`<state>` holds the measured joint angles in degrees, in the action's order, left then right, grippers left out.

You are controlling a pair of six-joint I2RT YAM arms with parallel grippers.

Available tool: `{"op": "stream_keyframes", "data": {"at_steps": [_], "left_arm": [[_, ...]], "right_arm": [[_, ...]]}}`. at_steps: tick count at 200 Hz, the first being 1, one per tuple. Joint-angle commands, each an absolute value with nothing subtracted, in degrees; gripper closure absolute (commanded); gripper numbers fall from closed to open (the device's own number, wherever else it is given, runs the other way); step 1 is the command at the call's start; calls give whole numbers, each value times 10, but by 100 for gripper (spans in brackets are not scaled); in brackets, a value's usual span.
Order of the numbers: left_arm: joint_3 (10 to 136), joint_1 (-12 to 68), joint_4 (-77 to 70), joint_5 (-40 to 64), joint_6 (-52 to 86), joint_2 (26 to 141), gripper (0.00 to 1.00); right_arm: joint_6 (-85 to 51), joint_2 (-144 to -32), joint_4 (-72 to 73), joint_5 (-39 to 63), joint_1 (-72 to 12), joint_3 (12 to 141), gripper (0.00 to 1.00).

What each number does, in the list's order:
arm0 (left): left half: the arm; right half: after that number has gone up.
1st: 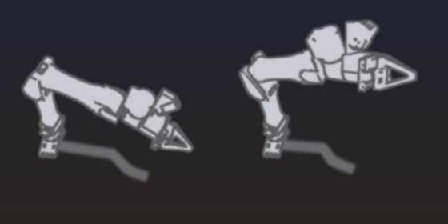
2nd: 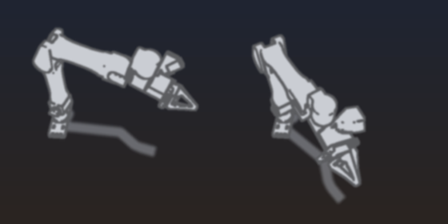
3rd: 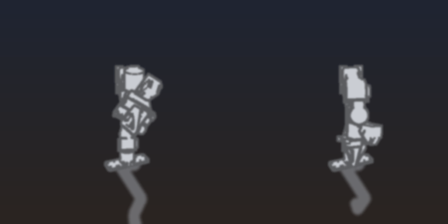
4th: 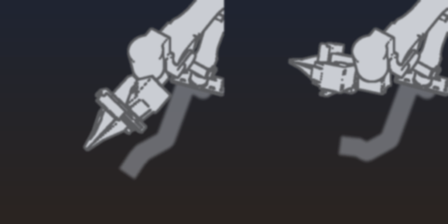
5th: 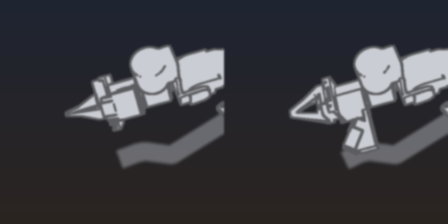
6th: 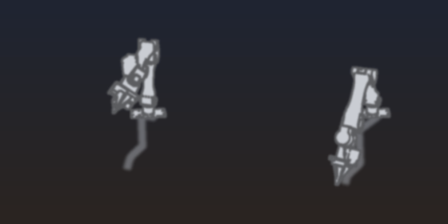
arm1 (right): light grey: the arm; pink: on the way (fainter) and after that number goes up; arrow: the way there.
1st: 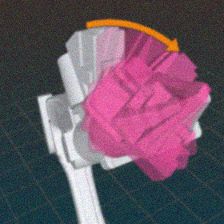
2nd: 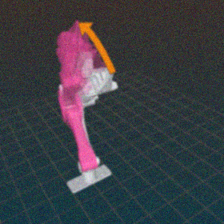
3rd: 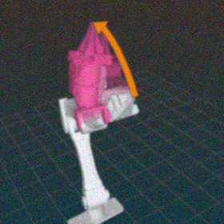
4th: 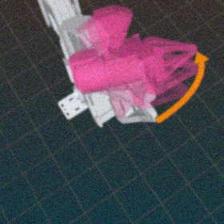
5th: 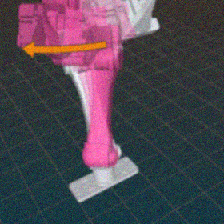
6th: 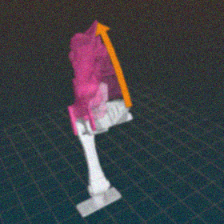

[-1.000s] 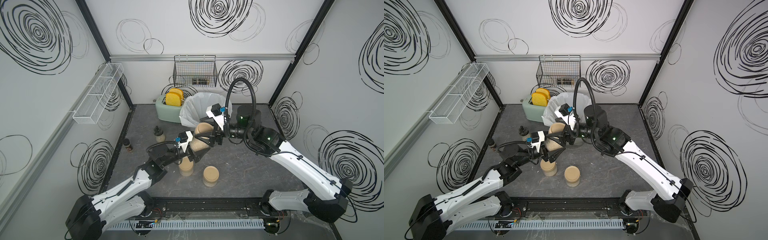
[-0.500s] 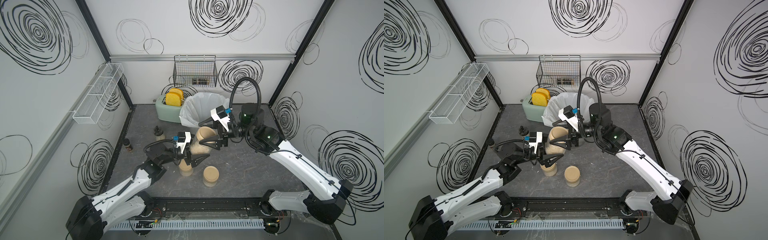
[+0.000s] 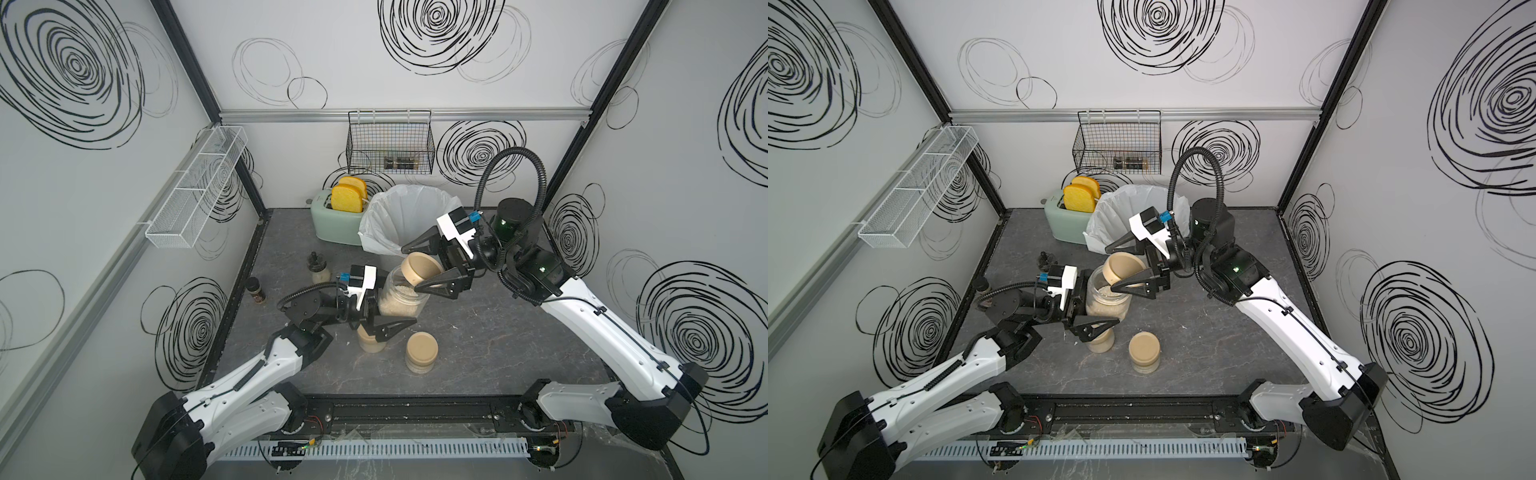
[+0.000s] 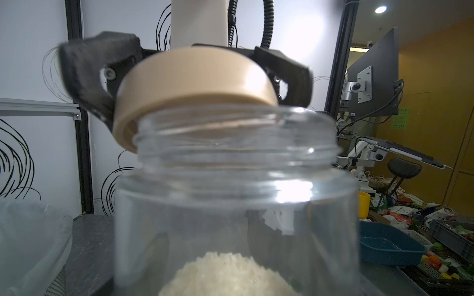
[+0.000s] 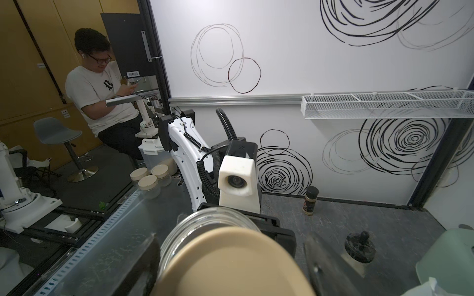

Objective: Empty moldy rice from jars
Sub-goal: Unscrew the lid from the jar, then place the lid at the center of the board.

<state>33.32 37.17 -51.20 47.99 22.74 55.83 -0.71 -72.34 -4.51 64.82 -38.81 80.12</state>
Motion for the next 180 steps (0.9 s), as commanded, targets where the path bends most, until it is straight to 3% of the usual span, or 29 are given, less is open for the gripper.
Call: {"op": "stream_keyframes", "data": {"at_steps": [1,92,180], "left_arm": [[352,368,-598,477,241,540,45],[330,350,-571,465,233,507,45],[321,325,-580,475,242,493,45]], "right_arm": [[-19,-713,-10,663,-379,815,42],[-25,-627,-24,509,-278,714,41],[-101,-481,74,87,-258,352,42]]}}
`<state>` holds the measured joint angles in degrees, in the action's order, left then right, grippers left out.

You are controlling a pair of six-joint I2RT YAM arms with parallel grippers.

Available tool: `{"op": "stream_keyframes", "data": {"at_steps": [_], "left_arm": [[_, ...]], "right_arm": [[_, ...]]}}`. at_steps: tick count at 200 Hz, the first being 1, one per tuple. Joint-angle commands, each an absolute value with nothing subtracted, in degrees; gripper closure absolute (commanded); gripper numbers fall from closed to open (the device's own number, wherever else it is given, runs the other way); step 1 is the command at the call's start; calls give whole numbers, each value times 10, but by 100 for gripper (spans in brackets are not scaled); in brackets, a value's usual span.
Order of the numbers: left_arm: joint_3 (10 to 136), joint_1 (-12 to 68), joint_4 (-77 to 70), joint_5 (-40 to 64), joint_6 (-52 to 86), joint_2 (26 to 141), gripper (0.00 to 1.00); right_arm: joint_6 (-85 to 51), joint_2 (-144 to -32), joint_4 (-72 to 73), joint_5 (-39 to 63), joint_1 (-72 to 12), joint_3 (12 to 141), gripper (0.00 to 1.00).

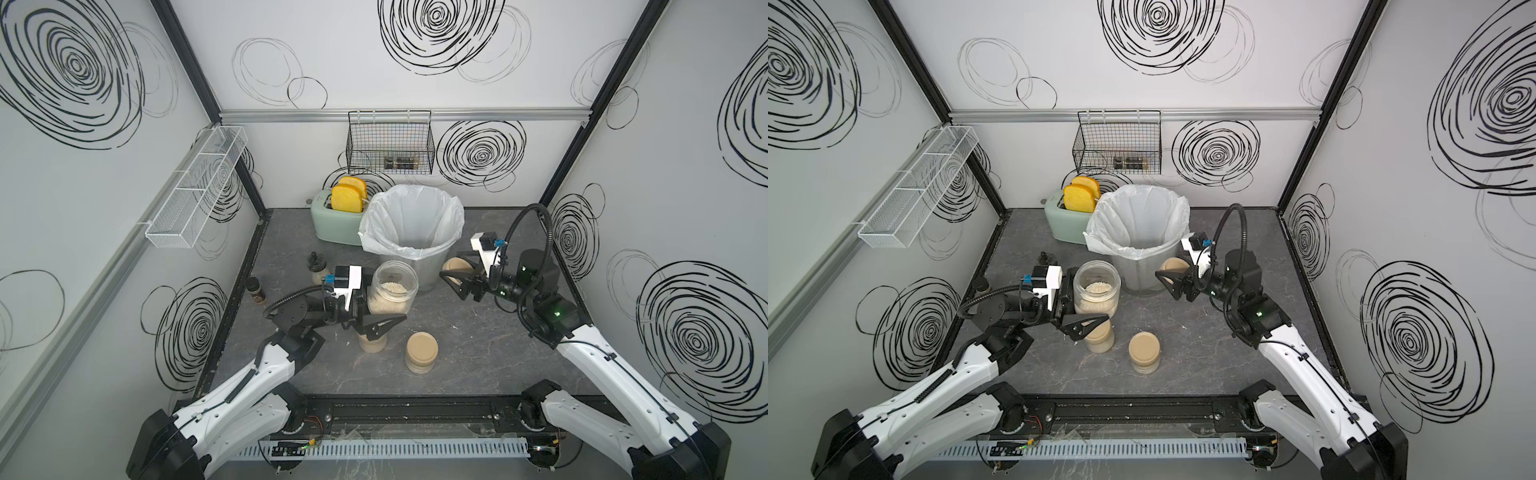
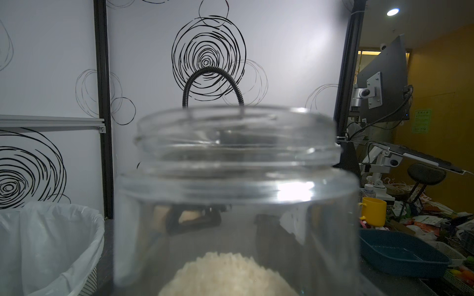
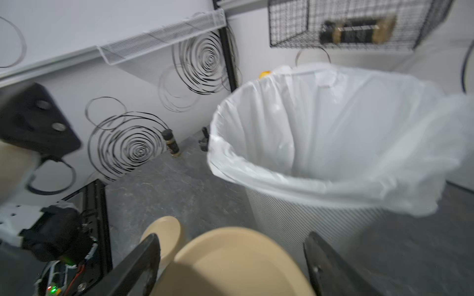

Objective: Empty moldy rice from jars
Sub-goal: Place the lid at the center of the board.

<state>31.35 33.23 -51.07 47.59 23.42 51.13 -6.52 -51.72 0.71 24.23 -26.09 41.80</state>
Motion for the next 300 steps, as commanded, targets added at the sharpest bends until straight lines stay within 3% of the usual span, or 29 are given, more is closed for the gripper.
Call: {"op": "stream_keyframes", "data": {"at_steps": [1,69,96,159,300], "left_arm": [[321,325,-580,475,242,492,45],[315,322,-590,472,258,484,45],[314,320,-582,469,257,477,44],[312,321,-578,460,260,472,44],[297,318,-544,440,223,450,44]], "right_arm": [[-102,-479,76,83,-258,348,42],[-184,-533,212,-98,-249,181,39],[-208,-602,270,-115,-226,149,40],[-221,-810,283,-126,-211,233,40],[-240,-975,235,-197,-248,356,29]]}}
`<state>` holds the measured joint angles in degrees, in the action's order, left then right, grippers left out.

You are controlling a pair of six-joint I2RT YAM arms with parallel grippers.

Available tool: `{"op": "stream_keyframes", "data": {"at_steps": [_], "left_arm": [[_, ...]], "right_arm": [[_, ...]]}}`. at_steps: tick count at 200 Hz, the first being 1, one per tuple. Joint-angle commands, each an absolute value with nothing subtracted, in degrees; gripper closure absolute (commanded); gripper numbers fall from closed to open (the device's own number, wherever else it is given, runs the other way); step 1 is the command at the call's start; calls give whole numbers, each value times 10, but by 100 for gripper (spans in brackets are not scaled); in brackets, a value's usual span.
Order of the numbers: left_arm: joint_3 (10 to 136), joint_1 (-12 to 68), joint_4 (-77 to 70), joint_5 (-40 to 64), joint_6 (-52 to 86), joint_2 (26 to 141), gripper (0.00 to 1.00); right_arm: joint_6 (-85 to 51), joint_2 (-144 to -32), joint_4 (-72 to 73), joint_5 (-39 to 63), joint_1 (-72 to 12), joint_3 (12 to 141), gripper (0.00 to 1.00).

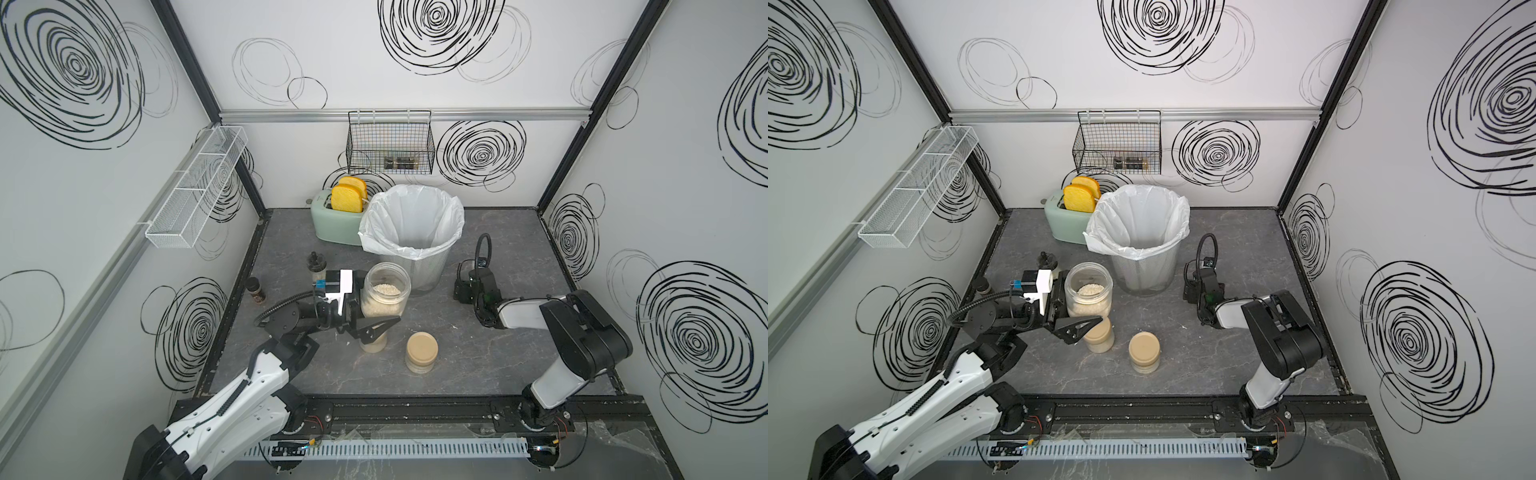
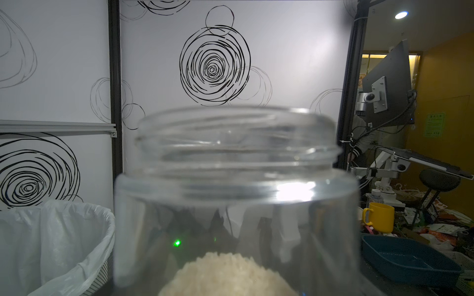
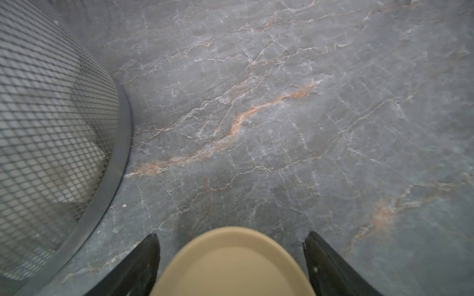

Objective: Empty moldy rice from jars
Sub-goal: Place the lid at the center of the board.

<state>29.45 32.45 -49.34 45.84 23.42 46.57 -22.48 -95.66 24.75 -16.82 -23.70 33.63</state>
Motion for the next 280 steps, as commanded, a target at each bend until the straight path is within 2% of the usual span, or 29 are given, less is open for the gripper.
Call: {"op": "stream_keyframes", "data": {"at_steps": [1,74,101,153,211,251,280], "left_arm": [[297,318,-544,440,223,450,44],[287,309,-544,435,224,443,42],[286,306,-543,433,225,443,41],[295,298,-530,432,215,453,41],[330,286,-492,429,183,477,41],[379,263,-508,447,188,537,41],[433,246,-503,464,177,590,41]], "right_arm": [[-240,-976,234,-197,-248,356,29],[-248,-983,230,-208,-259,360,4],[-233,-958,209,-191,-256,375,0],[-223,-815,140,-158,-226,365,2],[-210,-563,19,-20,-212,293,2],[-268,-398,19,44,-213,189,2],[-253,-355,-4,74,-213,177,2]]}}
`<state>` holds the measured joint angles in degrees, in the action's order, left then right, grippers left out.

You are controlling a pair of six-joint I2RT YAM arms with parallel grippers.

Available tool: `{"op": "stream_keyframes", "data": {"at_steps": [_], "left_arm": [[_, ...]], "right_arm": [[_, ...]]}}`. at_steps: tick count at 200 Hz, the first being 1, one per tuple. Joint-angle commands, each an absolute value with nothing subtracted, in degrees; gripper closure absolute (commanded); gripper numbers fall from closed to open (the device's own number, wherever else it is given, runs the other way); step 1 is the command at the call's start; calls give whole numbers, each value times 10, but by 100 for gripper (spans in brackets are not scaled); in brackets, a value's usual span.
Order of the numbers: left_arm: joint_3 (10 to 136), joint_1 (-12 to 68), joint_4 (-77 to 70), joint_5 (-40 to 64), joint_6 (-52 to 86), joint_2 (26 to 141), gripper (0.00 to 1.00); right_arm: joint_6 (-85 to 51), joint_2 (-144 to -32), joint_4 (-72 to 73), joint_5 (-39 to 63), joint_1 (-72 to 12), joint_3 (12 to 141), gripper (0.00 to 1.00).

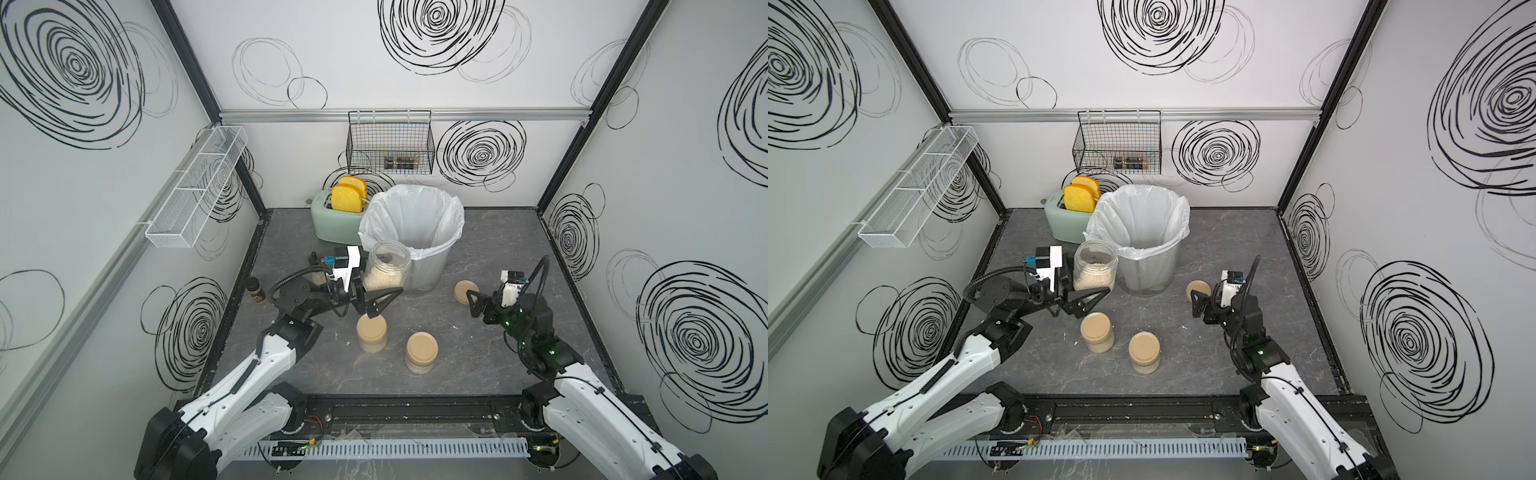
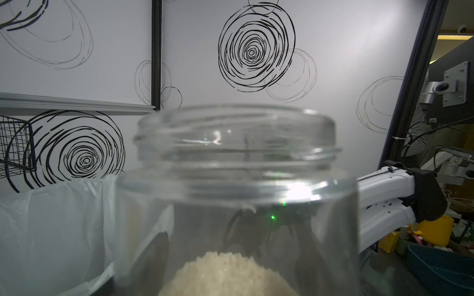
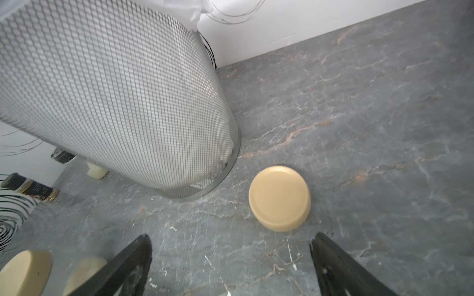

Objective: Empty moldy rice from jars
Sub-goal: Place the lid at the center of the board, then pour the moldy rice from the jar into the trash bin.

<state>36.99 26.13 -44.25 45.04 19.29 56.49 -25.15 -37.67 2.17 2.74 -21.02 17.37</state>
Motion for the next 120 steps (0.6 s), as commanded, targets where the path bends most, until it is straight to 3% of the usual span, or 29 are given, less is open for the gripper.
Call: {"op": "stream_keyframes", "data": {"at_steps": [1,48,75,120], "left_arm": [[435,245,-503,464,176,591,41],[528,229,-400,469,84,655,41],[612,214,-260,479,-15,702,40],[736,190,-121,470,-127,791,41]], "right_arm": [[-251,-355,-5,76,-213,178,2],[-194,-343,-65,109,-213,242,2],[-186,-312,-53,127,-213,271,0],[-137,-325,-16,174,-213,358,12]]}}
